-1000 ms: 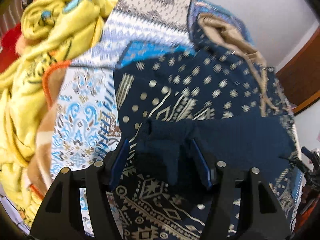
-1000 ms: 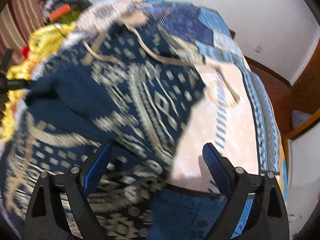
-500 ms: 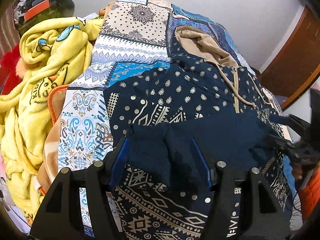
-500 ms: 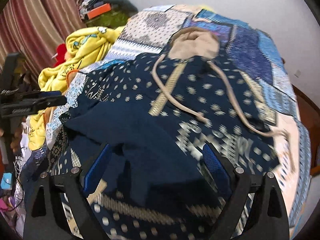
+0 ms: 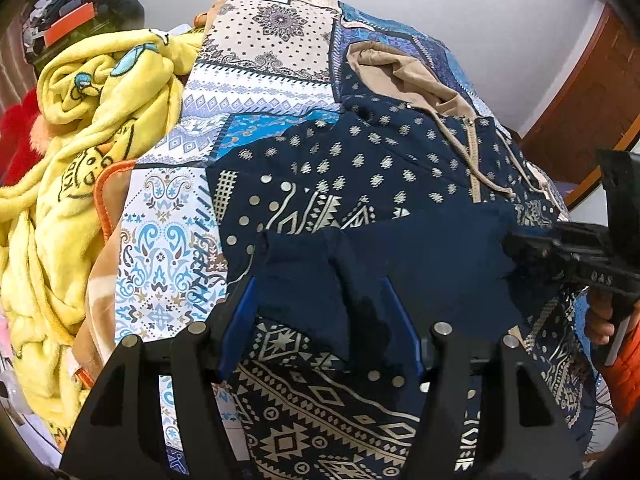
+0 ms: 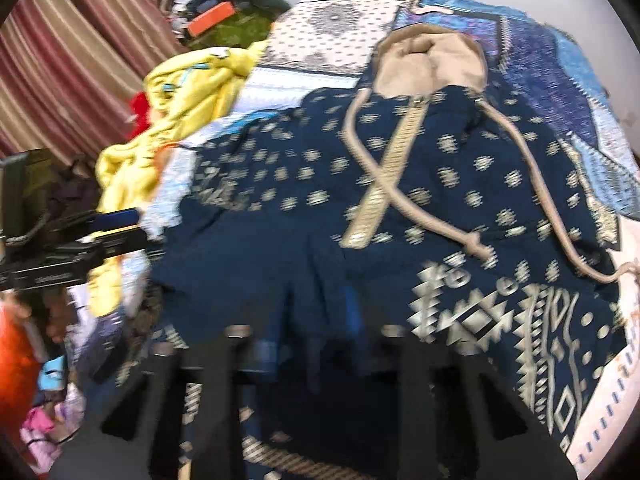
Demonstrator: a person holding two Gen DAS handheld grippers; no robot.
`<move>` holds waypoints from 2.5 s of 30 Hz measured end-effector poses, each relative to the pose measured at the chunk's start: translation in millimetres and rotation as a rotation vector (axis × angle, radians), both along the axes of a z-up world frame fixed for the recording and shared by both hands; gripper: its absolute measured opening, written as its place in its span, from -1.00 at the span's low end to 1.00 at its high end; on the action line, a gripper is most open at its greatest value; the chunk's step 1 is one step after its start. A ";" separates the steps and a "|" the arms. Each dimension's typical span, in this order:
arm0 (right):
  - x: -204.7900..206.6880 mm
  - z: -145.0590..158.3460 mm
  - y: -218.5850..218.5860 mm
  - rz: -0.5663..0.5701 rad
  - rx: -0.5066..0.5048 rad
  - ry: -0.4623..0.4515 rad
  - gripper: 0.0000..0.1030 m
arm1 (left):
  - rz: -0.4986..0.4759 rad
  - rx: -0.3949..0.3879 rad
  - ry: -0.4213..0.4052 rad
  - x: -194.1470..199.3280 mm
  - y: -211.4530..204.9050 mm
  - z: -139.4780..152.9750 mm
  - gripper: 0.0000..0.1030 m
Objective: Fold large clothes
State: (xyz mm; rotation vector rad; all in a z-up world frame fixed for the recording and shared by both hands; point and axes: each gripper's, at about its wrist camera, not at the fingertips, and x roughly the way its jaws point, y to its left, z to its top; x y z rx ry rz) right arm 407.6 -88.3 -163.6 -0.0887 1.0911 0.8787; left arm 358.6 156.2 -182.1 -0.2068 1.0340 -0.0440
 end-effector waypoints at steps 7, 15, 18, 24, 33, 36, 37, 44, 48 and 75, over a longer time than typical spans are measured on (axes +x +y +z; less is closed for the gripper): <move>-41.9 5.5 13.2 0.124 -0.040 -0.061 -0.80 | -0.017 -0.053 -0.016 -1.9 -15.3 16.4 0.21; -79.8 -2.2 14.0 0.205 -0.084 -0.091 -0.80 | -0.072 -0.228 0.040 2.0 -54.9 16.2 0.21; -93.8 -6.0 13.2 0.231 -0.112 -0.113 -0.79 | -0.090 -0.272 0.076 9.8 -76.4 7.1 0.21; -107.6 6.3 1.1 0.183 -0.160 -0.205 -0.79 | -0.073 -0.174 0.084 26.2 -102.1 -10.8 -0.12; -87.5 32.0 -51.6 -0.025 -0.107 -0.240 -0.77 | -0.067 -0.160 -0.048 -2.4 -82.5 10.4 -0.86; -76.4 32.7 -60.6 -0.076 -0.105 -0.240 -0.76 | -0.077 -0.176 -0.047 -19.4 -77.4 12.2 -0.86; -75.6 31.6 -62.4 -0.087 -0.108 -0.239 -0.76 | -0.079 -0.184 -0.040 -24.4 -77.2 9.9 -0.86; -67.0 -5.8 -60.1 -0.158 -0.262 -0.204 -0.76 | -0.090 -0.168 0.040 -54.0 -81.5 -23.2 -0.81; -68.7 -15.0 -65.3 -0.172 -0.278 -0.204 -0.66 | -0.081 -0.177 0.052 -66.3 -74.3 -23.6 -0.50; -70.6 -6.4 -108.5 -0.279 -0.197 -0.125 0.26 | 0.039 -0.196 0.104 38.4 -48.7 -28.5 -0.80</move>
